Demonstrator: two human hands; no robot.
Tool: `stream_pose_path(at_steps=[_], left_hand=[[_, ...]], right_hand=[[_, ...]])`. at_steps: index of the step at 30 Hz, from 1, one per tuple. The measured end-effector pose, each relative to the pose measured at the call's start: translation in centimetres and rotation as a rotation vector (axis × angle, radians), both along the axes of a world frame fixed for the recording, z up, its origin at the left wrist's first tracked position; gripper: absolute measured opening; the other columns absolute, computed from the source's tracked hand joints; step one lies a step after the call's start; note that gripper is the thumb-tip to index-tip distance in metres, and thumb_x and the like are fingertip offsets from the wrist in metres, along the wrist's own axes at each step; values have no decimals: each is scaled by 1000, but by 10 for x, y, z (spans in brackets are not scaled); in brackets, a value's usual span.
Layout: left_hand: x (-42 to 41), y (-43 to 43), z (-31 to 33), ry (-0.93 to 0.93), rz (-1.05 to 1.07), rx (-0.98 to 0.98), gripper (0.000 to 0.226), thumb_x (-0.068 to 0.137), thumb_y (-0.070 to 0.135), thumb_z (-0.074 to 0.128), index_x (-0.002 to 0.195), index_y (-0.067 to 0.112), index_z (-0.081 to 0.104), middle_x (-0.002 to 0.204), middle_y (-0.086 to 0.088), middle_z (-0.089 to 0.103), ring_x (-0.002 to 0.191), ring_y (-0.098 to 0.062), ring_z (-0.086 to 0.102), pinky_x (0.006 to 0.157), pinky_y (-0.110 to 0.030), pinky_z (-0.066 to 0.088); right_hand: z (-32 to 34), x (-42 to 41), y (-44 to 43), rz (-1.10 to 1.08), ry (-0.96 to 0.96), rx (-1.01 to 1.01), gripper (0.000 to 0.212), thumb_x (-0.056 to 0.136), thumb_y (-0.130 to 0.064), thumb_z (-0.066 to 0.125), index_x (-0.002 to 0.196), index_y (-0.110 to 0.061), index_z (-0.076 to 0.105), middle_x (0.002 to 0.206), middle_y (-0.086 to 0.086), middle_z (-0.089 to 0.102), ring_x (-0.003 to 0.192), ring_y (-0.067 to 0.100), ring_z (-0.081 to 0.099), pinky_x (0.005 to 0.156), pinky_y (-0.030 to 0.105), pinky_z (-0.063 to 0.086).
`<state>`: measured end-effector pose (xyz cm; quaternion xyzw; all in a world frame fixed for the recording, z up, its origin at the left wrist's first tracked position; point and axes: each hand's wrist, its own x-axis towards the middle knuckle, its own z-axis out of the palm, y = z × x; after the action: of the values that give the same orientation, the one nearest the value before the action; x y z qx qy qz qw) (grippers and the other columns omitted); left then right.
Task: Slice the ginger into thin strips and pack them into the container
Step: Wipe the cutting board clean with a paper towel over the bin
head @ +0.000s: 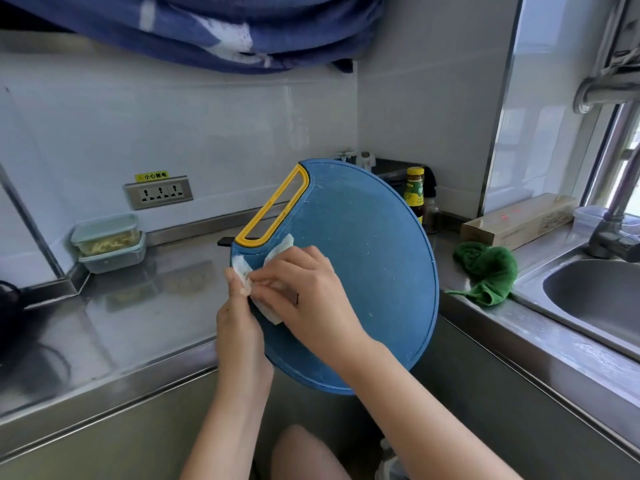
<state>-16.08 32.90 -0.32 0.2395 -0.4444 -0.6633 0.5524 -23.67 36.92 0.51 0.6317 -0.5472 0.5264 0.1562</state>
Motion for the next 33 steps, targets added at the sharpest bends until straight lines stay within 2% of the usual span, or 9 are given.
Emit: stream_pose_path(at_steps=[3,7,11,14,18,22,26,30,33], left_hand=[[4,-1,2,-10,-17,-77,55,83,60,39,94,15,68,84,0,75,81,-10,71,63,-21,54],[5,-4,1,-2,-92,-55,43,78,50,50,94,14,68,85,-4,74,83,-15,70,62,-22,56],[11,-4,-5,15,-148,-8,32,81,36,56,101,14,70,102,-6,73,93,-22,70,79,-38,56],[13,-7,-11,-35,-108,2,32,78,44,59,87,15,70,98,-5,73,92,-25,68,83,-43,53],[5,-2,-6,-107,-22,-32,60,60,73,70,79,16,60,87,-5,56,82,-25,53,84,-48,46],[0,4,-4,-64,-71,-51,39,91,49,45,85,18,68,74,4,73,75,-9,69,64,-21,54],[7,-1,-5,1,-110,-77,36,85,44,50,85,15,71,84,-4,74,81,-16,71,64,-26,57],[12,-6,-10,43,-154,-48,26,81,32,55,95,15,70,98,-3,74,90,-20,71,71,-34,59],[12,-7,-13,11,-134,-33,22,82,32,57,86,20,75,97,-2,74,90,-20,70,71,-35,58]], right_hand=[[-1,-2,-6,-44,103,-29,15,93,-23,58,101,-14,67,88,0,57,80,19,49,71,41,39],[10,-18,-14,-210,263,-57,26,97,-29,45,106,-25,69,79,-3,53,74,20,46,68,37,31],[16,-82,-19,-350,-41,0,19,94,-26,46,102,-25,63,95,0,61,88,25,56,78,41,33],[20,-117,-11,-404,-241,134,14,97,-19,48,108,-19,56,102,3,56,89,27,56,78,39,44],[9,-59,8,-234,-28,-21,4,95,-17,55,97,-17,58,98,2,55,79,21,56,65,31,41],[-5,0,6,-50,119,-26,16,95,-16,53,95,-4,63,87,8,53,68,23,52,59,38,47],[-1,-23,-8,-161,270,-53,11,94,-10,53,93,-4,63,84,10,52,71,26,48,62,41,42],[14,-100,-13,-388,8,0,10,93,-9,52,96,-5,60,96,12,55,83,35,54,73,41,42],[20,-140,-3,-465,-155,95,10,97,-11,48,99,-4,55,99,8,53,90,35,54,74,40,41]])
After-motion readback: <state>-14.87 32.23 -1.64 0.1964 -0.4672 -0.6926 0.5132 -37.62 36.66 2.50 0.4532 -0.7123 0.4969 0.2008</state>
